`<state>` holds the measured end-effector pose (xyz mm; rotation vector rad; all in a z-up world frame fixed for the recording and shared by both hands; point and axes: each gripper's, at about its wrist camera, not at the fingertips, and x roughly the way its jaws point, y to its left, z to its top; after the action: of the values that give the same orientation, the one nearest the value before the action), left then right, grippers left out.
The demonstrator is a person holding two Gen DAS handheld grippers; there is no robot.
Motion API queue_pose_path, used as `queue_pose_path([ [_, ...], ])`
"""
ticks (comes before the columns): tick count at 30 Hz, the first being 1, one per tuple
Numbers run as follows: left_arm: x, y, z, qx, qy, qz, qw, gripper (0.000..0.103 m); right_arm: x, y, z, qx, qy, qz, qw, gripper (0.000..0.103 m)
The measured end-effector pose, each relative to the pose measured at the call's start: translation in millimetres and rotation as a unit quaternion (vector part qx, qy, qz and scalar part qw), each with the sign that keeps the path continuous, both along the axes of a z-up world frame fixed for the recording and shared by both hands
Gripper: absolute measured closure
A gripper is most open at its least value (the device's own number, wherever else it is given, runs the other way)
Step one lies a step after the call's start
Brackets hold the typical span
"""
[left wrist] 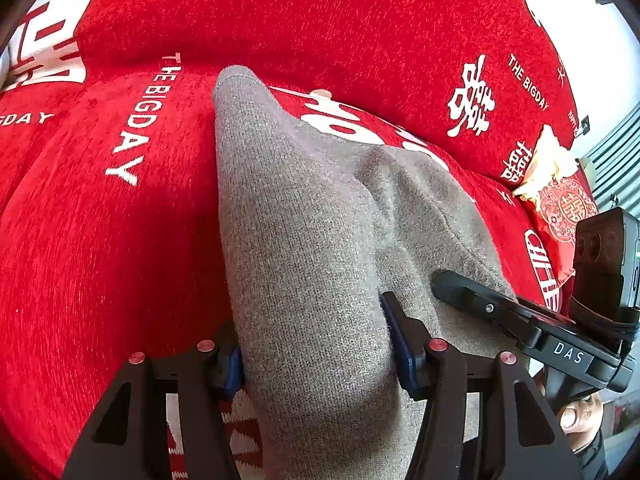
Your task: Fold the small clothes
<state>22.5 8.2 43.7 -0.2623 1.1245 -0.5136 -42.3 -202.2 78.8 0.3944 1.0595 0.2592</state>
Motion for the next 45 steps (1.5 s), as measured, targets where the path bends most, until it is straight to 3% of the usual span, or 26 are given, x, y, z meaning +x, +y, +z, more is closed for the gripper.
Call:
queue_pose_path([
  [45, -37, 12, -7, 0.0, -0.048, -0.006, 0.9988, 0.042, -36, 7, -7, -0.008, -0.022, 0.01, 1.0, 0.061],
])
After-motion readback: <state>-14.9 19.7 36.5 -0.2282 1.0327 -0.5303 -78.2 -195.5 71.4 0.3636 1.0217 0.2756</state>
